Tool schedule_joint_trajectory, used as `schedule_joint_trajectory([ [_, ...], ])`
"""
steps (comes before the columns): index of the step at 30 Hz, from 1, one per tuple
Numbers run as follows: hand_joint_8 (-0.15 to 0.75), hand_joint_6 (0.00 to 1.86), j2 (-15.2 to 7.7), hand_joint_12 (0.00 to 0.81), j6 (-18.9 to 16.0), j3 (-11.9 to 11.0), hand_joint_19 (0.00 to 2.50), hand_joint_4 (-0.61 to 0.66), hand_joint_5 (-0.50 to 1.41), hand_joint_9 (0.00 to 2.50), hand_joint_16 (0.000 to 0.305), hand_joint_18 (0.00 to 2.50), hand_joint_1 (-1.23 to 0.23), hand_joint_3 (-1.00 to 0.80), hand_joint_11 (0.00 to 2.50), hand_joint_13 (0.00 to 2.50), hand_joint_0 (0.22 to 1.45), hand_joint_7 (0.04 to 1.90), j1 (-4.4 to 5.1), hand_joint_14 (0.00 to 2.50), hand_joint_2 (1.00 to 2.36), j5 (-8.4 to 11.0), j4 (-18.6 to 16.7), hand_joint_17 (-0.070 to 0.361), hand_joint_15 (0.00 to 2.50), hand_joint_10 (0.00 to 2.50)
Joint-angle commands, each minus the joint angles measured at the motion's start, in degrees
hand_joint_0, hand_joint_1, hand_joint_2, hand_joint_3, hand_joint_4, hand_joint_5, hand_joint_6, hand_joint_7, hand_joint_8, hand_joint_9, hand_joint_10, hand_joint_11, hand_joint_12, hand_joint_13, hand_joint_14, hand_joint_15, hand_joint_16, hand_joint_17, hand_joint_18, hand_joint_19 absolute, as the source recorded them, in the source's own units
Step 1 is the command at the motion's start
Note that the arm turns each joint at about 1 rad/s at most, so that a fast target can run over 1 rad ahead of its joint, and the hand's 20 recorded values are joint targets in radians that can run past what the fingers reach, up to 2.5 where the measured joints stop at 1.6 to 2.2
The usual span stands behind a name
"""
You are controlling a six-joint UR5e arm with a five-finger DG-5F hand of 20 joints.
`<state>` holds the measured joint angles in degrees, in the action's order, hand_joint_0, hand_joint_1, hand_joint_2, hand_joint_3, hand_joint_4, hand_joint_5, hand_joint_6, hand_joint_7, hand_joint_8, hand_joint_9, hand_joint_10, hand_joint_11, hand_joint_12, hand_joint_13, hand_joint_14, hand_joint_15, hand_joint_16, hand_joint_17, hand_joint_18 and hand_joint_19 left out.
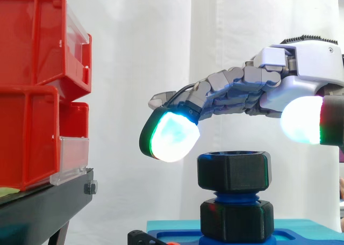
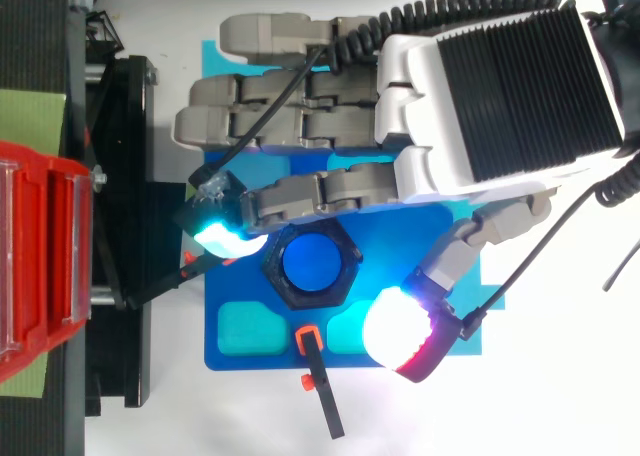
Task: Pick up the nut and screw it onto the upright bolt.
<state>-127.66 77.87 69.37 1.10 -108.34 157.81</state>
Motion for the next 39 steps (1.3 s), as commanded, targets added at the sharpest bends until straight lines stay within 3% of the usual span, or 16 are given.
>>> schedule_joint_trajectory([
  [1,0.240,0.50,0.0,0.400,0.0,0.1,0.00,0.19,-0.25,0.09,0.054,0.00,-0.41,-0.50,0.00,0.03,0.33,0.60,-0.14,0.00,1.00,-0.03,0.4,0.122,0.00,0.00],
  [3,0.249,0.50,0.0,0.401,0.1,0.1,0.00,0.21,-0.23,0.16,0.054,0.00,-0.44,-0.50,0.00,0.11,0.33,0.59,-0.23,0.00,1.00,-0.12,0.7,0.121,0.00,0.00],
  [11,0.271,0.50,0.0,0.386,0.1,0.2,0.00,0.24,-0.18,0.27,0.050,0.00,-0.34,-0.50,0.00,0.18,0.36,0.73,-0.58,0.00,1.00,-0.03,1.7,0.113,0.00,0.00],
  [19,0.290,0.50,0.0,0.370,0.1,0.2,0.00,0.33,-0.12,0.36,0.046,0.00,-0.25,-0.50,0.00,0.24,0.38,1.05,-1.19,0.00,1.00,-0.12,1.8,0.103,0.00,0.00],
  [33,0.295,0.50,0.0,0.356,1.0,0.2,0.00,0.35,-0.05,0.47,0.043,0.01,-0.29,-0.50,0.00,0.32,0.40,1.20,-2.69,0.00,1.00,-1.26,1.3,0.098,0.00,0.00],
  [36,0.294,0.50,0.0,0.355,1.1,0.2,0.00,0.34,-0.05,0.48,0.043,0.02,-0.28,-0.50,0.00,0.33,0.39,1.20,-3.13,0.00,1.00,-1.96,1.3,0.096,0.00,0.00],
  [39,0.287,0.50,0.0,0.354,1.1,0.2,0.00,0.33,-0.08,0.48,0.043,0.02,-0.27,-0.50,0.00,0.33,0.40,1.06,-3.56,0.00,1.00,-2.58,1.3,0.096,0.00,0.00],
])
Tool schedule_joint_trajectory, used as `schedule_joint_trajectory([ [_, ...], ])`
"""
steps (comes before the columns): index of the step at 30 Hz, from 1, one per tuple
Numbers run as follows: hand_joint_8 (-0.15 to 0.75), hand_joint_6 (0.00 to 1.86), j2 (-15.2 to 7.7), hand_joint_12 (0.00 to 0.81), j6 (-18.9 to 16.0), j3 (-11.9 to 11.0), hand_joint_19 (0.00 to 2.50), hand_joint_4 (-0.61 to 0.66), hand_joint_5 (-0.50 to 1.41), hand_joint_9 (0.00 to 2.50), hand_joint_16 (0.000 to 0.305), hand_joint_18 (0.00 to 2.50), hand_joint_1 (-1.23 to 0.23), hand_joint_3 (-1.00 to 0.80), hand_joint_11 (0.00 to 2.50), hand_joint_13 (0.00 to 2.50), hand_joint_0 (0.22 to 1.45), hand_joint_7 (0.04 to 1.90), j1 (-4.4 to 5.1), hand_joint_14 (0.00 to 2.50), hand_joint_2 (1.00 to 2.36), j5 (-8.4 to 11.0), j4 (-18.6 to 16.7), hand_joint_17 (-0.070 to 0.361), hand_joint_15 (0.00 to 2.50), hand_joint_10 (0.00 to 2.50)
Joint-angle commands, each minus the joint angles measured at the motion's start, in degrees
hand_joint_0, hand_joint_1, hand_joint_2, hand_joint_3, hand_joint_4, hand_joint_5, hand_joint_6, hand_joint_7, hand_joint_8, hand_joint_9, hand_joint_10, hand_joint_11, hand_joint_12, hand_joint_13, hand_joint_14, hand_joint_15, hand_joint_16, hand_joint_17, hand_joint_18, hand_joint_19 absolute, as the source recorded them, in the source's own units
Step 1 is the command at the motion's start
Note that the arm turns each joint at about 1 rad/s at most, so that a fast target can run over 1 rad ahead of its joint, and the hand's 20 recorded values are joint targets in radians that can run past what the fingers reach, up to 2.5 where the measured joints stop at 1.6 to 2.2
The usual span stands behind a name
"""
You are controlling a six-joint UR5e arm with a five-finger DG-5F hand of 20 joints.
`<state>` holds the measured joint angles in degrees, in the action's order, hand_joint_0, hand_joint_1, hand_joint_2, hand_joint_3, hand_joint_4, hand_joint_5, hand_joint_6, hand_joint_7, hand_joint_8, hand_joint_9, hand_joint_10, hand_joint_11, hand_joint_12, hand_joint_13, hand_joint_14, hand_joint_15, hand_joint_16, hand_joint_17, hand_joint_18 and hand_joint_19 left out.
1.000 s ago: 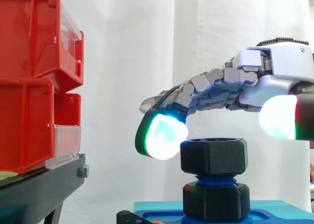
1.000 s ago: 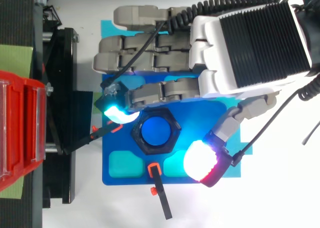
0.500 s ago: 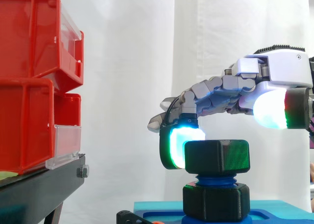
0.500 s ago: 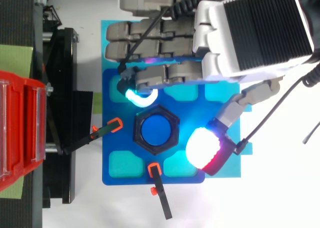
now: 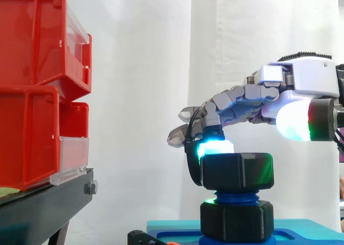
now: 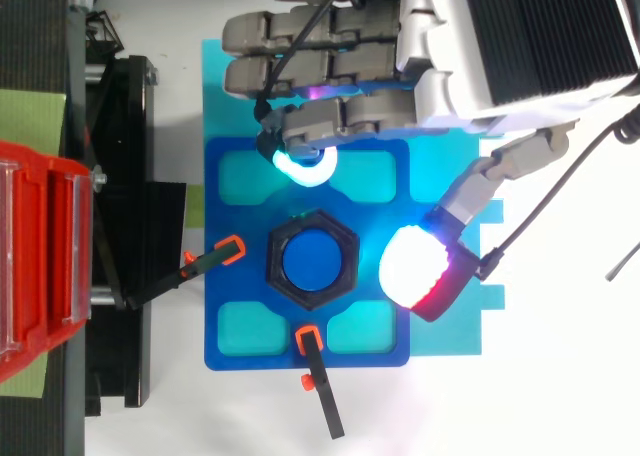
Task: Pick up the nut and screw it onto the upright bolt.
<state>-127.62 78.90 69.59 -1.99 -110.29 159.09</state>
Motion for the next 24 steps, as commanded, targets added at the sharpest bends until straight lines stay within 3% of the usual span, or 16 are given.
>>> schedule_joint_trajectory([
  [1,0.278,0.50,0.0,0.356,0.0,-0.1,0.00,0.32,-0.10,0.46,0.043,0.02,-0.26,-0.50,0.00,0.33,0.39,0.94,-0.56,0.00,1.00,-0.80,0.0,0.097,0.00,0.00],
  [4,0.273,0.50,0.0,0.355,0.0,-0.5,0.00,0.27,-0.12,0.44,0.043,0.02,-0.26,-0.50,0.00,0.32,0.39,0.80,-0.73,0.00,1.00,-1.06,-0.1,0.097,0.00,0.00],
  [7,0.263,0.50,0.0,0.350,0.0,-2.4,0.00,0.24,-0.12,0.43,0.043,0.01,-0.25,-0.50,0.00,0.31,0.40,0.73,-0.73,0.00,1.00,-1.41,0.3,0.098,0.00,0.00],
  [11,0.253,0.50,0.0,0.350,0.5,-3.0,0.00,0.24,-0.13,0.42,0.043,0.01,-0.24,-0.50,0.00,0.30,0.40,0.71,-0.73,0.00,1.00,-1.68,0.9,0.098,0.00,0.00],
  [16,0.252,0.50,-0.1,0.351,1.1,-2.9,0.00,0.24,-0.13,0.41,0.044,0.00,-0.23,-0.50,0.00,0.28,0.40,0.69,0.06,0.00,1.00,-1.41,0.7,0.098,0.00,0.00],
  [24,0.249,0.50,-0.1,0.350,1.1,-2.8,0.00,0.23,-0.13,0.40,0.043,0.00,-0.22,-0.50,0.00,0.28,0.40,0.69,2.17,0.00,1.00,0.08,0.7,0.098,0.00,0.00],
])
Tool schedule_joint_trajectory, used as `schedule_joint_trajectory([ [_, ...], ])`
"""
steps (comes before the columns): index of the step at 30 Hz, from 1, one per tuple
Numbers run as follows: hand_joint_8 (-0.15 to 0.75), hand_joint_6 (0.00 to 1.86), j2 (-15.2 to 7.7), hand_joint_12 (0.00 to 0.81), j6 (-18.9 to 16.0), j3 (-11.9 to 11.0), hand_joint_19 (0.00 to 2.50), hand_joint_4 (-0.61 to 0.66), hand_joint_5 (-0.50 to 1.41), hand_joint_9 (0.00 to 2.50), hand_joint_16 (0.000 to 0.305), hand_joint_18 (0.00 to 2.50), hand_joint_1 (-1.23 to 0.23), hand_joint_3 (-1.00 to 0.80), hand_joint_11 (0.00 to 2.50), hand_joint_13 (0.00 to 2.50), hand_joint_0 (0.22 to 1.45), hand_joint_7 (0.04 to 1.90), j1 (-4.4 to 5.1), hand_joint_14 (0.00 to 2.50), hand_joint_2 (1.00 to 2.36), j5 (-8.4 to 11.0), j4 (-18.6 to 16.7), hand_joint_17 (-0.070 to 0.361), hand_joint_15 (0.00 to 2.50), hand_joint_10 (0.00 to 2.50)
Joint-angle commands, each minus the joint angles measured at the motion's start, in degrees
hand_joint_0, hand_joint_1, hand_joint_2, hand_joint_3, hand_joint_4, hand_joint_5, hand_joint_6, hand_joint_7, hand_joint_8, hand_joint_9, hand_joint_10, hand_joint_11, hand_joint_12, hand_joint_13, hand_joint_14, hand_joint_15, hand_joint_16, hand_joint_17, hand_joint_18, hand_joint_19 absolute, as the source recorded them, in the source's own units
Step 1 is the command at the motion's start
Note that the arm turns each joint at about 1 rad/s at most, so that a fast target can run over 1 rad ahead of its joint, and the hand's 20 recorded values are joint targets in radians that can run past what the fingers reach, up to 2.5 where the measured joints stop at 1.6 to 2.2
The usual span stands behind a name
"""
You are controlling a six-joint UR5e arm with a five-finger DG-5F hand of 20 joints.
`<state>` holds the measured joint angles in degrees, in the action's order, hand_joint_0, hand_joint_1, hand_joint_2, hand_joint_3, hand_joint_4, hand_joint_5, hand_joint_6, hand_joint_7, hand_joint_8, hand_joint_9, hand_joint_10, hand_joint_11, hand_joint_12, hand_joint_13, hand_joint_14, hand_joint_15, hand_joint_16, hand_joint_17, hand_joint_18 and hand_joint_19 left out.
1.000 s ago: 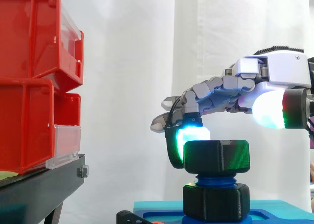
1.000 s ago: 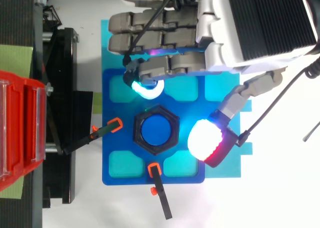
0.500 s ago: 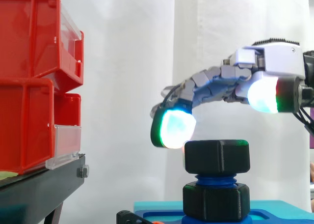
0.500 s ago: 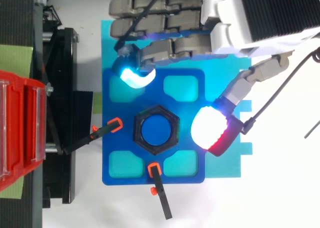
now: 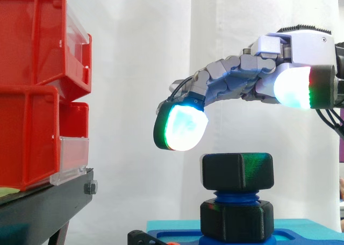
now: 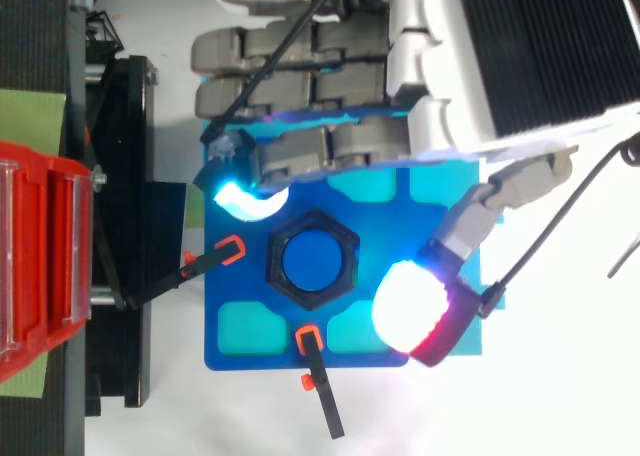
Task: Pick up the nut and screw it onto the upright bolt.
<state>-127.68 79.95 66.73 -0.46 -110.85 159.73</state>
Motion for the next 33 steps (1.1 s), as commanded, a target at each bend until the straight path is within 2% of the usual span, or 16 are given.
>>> schedule_joint_trajectory([
  [1,0.248,0.50,0.0,0.349,-0.1,0.1,0.00,0.24,-0.13,0.40,0.043,0.00,-0.22,-0.50,0.00,0.28,0.40,0.69,0.90,0.00,1.00,0.98,0.1,0.098,0.00,0.00],
  [6,0.248,0.50,0.0,0.349,-0.1,0.2,0.00,0.23,-0.13,0.40,0.043,0.00,-0.21,-0.50,0.00,0.28,0.40,0.69,1.95,0.00,1.00,2.30,0.1,0.098,0.00,0.00],
  [7,0.247,0.50,0.0,0.346,-0.1,0.2,0.00,0.23,-0.13,0.40,0.043,0.00,-0.16,-0.50,0.00,0.28,0.40,0.70,2.30,0.00,1.00,2.65,0.1,0.096,0.00,0.00],
  [12,0.231,0.50,0.0,0.329,-0.1,0.9,0.00,0.19,-0.12,0.40,0.040,0.00,0.01,-0.50,0.00,0.26,0.44,0.72,2.83,0.00,1.00,3.18,-0.1,0.089,0.00,0.00],
  [17,0.230,0.50,0.0,0.324,0.5,0.9,0.00,0.19,-0.12,0.41,0.039,0.00,0.04,-0.50,0.00,0.26,0.45,0.74,3.27,0.00,1.00,3.71,-0.3,0.087,0.00,0.00],
  [28,0.235,0.50,0.0,0.318,1.1,1.0,0.00,0.19,-0.10,0.43,0.038,0.00,0.05,-0.50,0.00,0.28,0.46,0.81,3.18,0.00,1.00,3.79,-0.5,0.085,0.00,0.00],
  [33,0.239,0.50,0.0,0.316,1.1,3.0,0.00,0.23,-0.08,0.44,0.037,0.00,0.04,-0.50,0.00,0.29,0.47,0.91,3.18,0.00,1.00,3.79,-1.5,0.084,0.00,0.00],
])
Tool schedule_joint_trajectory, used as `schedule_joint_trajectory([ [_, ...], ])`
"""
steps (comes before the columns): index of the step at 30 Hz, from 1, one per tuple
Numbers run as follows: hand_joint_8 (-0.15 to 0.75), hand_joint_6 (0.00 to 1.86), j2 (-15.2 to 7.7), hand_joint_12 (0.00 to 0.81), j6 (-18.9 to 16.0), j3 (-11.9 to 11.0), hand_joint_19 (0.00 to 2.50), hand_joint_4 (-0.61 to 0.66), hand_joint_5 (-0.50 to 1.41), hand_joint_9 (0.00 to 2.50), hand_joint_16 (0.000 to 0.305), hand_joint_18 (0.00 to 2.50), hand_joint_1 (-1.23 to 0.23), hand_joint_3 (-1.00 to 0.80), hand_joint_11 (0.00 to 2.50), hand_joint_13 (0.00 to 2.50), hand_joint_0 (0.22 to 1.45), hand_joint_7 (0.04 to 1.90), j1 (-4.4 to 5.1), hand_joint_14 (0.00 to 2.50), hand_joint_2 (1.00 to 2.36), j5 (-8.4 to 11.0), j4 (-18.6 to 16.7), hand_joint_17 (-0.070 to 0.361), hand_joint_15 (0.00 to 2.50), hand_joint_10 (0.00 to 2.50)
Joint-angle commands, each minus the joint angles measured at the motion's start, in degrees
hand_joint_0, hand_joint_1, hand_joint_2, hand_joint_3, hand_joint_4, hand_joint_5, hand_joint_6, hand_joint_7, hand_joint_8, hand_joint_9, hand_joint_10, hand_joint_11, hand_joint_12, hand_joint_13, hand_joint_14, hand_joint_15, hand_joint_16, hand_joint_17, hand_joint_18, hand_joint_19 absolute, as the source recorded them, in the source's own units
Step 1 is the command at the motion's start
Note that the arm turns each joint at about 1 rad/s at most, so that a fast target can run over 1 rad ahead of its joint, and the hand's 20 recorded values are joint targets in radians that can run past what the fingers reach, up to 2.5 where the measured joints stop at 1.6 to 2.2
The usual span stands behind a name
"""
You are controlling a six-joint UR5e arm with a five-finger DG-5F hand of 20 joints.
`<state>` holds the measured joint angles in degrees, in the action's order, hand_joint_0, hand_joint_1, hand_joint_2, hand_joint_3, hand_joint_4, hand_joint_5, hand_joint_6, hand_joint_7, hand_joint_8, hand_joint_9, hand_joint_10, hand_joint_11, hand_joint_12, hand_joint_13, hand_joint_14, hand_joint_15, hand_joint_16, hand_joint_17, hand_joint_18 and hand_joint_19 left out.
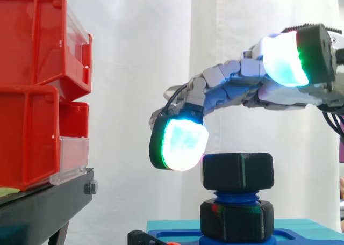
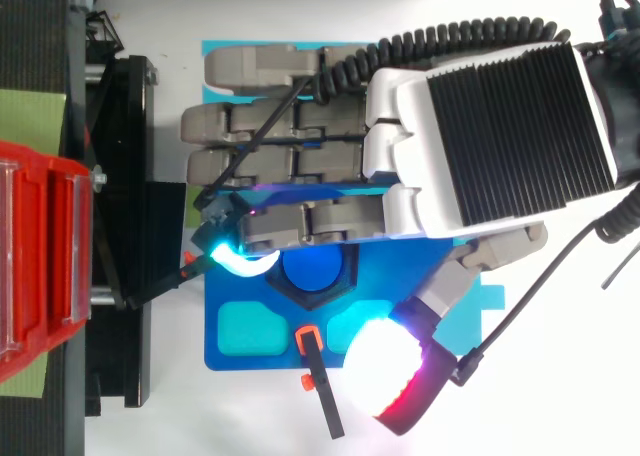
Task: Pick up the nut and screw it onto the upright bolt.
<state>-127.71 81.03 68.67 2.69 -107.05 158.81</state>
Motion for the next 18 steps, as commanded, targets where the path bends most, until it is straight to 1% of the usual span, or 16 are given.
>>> schedule_joint_trajectory([
  [1,0.241,0.50,0.0,0.316,-0.1,1.5,0.00,0.23,-0.08,0.44,0.037,0.00,0.03,-0.50,0.00,0.29,0.47,0.92,-0.05,0.00,1.00,0.00,-1.2,0.084,0.00,0.00],
  [2,0.242,0.50,0.0,0.316,-0.1,1.7,0.00,0.24,-0.08,0.45,0.037,0.00,0.03,-0.50,0.00,0.29,0.47,0.94,-0.05,0.00,1.00,0.00,-1.9,0.083,0.00,0.00],
  [7,0.250,0.50,0.0,0.312,-0.1,1.7,0.00,0.24,-0.05,0.48,0.036,0.01,0.01,-0.50,0.00,0.32,0.47,1.10,-0.23,0.00,1.00,0.00,-2.2,0.080,0.00,0.00],
  [9,0.254,0.50,0.0,0.308,-0.1,1.7,0.00,0.23,-0.04,0.51,0.035,0.03,-0.01,-0.50,0.00,0.34,0.47,1.14,-0.49,0.00,1.00,-0.09,-2.2,0.078,0.00,0.00],
  [14,0.261,0.50,0.0,0.305,-0.1,1.7,0.00,0.23,-0.02,0.54,0.034,0.06,-0.03,-0.50,0.00,0.37,0.47,1.21,-0.67,0.00,1.00,-0.18,-2.1,0.076,0.00,0.00],
  [15,0.264,0.50,0.0,0.303,-0.1,1.6,0.00,0.22,-0.02,0.55,0.034,0.06,-0.04,-0.50,0.00,0.37,0.47,1.23,-0.76,0.00,1.00,-0.18,-2.1,0.075,0.00,0.00],
  [16,0.264,0.50,0.0,0.302,-0.1,1.7,0.00,0.21,-0.02,0.56,0.033,0.07,-0.05,-0.50,0.00,0.38,0.47,1.23,-1.28,0.00,1.00,-0.27,-2.2,0.074,0.00,0.00],
  [18,0.266,0.50,0.0,0.301,-0.1,1.6,0.00,0.22,-0.01,0.57,0.033,0.08,-0.05,-0.50,0.00,0.38,0.47,1.25,-1.55,0.00,1.00,-0.53,-2.4,0.074,0.00,0.00],
])
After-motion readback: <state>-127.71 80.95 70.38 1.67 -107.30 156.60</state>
